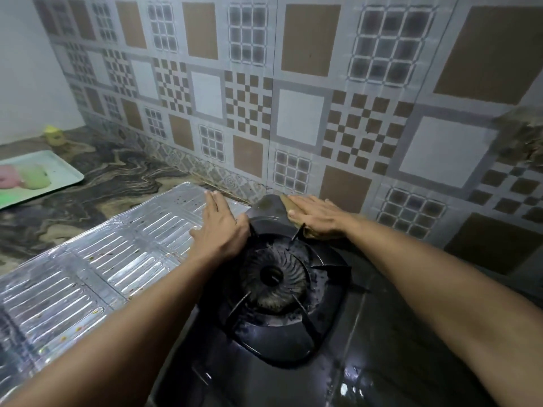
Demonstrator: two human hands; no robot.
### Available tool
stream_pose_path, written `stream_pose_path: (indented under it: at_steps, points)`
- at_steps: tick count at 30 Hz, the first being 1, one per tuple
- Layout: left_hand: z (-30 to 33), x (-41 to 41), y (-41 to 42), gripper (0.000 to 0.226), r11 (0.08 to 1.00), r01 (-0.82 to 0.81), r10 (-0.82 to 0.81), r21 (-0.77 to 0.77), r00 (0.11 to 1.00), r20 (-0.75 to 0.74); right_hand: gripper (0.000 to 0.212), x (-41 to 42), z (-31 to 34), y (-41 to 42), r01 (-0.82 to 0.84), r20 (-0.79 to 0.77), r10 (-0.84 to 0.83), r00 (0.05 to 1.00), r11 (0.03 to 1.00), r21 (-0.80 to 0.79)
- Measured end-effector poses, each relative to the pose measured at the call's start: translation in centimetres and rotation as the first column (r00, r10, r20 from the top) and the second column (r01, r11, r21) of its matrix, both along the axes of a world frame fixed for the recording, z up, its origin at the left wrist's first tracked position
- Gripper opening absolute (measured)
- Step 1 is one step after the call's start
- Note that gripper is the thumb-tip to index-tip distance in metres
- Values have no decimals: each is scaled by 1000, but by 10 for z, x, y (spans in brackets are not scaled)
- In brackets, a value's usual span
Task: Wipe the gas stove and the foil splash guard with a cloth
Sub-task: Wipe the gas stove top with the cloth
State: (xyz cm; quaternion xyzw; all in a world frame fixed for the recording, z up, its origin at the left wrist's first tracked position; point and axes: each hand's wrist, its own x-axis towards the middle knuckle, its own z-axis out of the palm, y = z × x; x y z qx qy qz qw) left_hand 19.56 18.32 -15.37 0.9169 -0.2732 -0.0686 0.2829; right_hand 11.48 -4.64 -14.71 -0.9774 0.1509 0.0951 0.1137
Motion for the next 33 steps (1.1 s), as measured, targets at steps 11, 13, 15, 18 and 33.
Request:
stream_pose_path:
  at_steps: [11, 13, 15, 18, 33]
  points:
    - [1, -12, 0, 79, 996, -83, 84, -20, 995, 52, 53, 78, -3, 17, -249, -16, 248, 969, 968, -23]
    - [2, -11, -1, 79, 994, -104, 106, -24, 993, 60, 48, 95, -1, 37, -348, -54, 346, 937, 936, -42]
    - [5, -12, -2, 79, 993, -117, 118, -32, 991, 55, 50, 108, 4, 58, -423, -107, 418, 902, 905, -38]
    - [5, -12, 0, 79, 990, -138, 140, -28, 989, 57, 52, 119, 6, 68, -443, -140, 436, 889, 896, -21]
    - [1, 0, -1, 121, 967, -190, 189, 171, 982, 23, 59, 62, -6, -2, -301, -11, 301, 954, 953, -36]
